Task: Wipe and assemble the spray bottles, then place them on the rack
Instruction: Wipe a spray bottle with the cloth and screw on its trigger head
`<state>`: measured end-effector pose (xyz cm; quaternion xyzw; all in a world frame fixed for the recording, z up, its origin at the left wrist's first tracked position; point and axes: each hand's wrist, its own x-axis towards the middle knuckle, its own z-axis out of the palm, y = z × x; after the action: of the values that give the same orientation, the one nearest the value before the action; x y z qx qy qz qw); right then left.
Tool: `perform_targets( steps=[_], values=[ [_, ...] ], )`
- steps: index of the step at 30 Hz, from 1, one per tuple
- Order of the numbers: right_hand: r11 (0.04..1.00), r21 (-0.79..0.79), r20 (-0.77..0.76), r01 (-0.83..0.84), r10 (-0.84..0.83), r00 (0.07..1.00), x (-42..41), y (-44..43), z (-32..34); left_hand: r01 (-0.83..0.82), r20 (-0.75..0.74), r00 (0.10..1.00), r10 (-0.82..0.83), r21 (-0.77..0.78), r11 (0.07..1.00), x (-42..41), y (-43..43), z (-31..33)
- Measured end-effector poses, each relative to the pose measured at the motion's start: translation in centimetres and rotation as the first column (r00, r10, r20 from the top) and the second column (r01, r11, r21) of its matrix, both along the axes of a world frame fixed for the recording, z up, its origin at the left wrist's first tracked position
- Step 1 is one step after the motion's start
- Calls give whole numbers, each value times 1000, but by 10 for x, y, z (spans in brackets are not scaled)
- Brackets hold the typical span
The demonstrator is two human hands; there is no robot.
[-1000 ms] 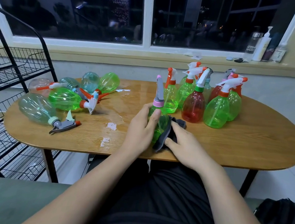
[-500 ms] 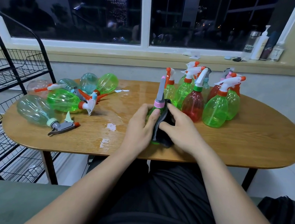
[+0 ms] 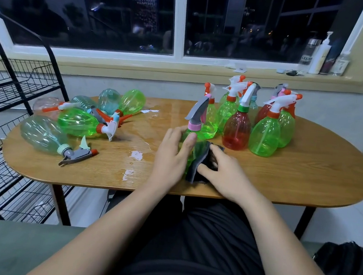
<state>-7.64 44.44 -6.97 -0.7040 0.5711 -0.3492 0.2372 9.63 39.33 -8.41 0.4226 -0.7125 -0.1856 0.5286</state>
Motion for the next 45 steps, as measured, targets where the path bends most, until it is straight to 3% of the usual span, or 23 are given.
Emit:
perform_targets(
  steps=[5,10,15,18,22,28,35,38,41,45],
  values=[
    [999,42,-112,-4,9,994,-2,-6,1,18,-24,1000,-17,29,999,-1,2,3],
    [999,-5,83,-42,42,996,2,-14,14,38,-64,997,-35,53,998,-2,6,4],
    [994,-103,126,-28,41,991,14,-11,21,61,-68,996,-56,71,996,-2,3,4],
    [990,-142,133,-15,34,990,18,-6,9,38,-36,999,-37,5,999,-1,1,2],
    [991,-131,108,7,7,994,17,-7,2,7,-16,1000,-7,6,1000,0,-1,-1],
    [998,-54,22,16,-15,1000,13,-7,-7,-21,-11,1000,21,-2,1000,1,0,1],
    [998,-63,-263,14,-30,964,9,-13,-20,5,-80,997,-2,43,999,1,1,1],
    [998,-61,-310,20,-38,950,9,-15,-21,13,-81,997,-8,54,998,1,5,4],
    [999,-37,-234,28,-36,972,8,-17,-13,18,-90,996,-12,67,998,2,7,5],
    [997,-73,-4,17,-18,1000,10,-15,6,66,-103,993,-59,63,996,1,8,7]
  ],
)
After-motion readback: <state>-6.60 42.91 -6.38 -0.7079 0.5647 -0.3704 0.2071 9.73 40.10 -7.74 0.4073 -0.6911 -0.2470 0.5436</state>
